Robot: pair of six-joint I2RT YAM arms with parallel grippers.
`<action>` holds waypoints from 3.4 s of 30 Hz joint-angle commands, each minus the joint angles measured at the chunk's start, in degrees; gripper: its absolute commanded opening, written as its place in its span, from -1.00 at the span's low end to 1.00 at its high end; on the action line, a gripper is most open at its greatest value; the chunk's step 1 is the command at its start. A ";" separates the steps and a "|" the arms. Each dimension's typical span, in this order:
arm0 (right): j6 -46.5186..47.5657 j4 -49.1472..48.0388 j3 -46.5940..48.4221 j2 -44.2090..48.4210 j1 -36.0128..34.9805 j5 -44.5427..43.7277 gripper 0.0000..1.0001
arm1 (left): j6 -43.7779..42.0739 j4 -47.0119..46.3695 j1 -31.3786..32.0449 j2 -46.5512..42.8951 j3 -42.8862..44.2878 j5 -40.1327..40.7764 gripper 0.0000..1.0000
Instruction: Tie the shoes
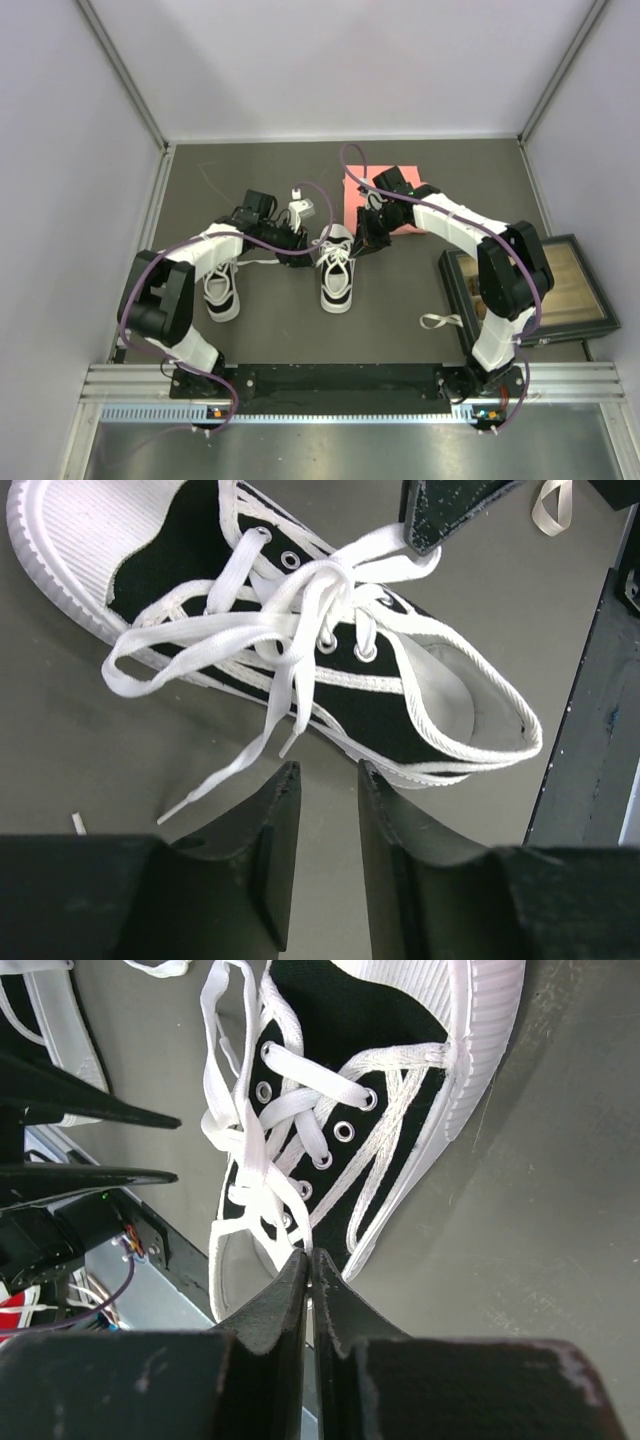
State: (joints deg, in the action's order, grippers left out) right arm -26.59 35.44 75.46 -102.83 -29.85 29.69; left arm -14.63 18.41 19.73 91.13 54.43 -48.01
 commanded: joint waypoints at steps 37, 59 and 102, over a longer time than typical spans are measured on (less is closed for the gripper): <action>-0.92 -3.36 2.14 1.40 2.33 1.51 -0.53 | -6.54 3.47 2.95 2.12 3.49 0.02 -1.00; -4.61 -7.14 5.49 -5.01 3.74 8.72 -0.24 | -14.02 10.15 2.25 1.50 3.57 1.34 -1.00; -2.07 -6.70 2.06 -1.33 3.21 11.09 -1.00 | 48.91 -24.39 1.81 1.23 -2.06 15.22 0.22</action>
State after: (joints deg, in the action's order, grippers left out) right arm -30.17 29.32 77.65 -107.81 -26.50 39.27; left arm 29.12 -2.98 20.32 90.70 51.75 -37.63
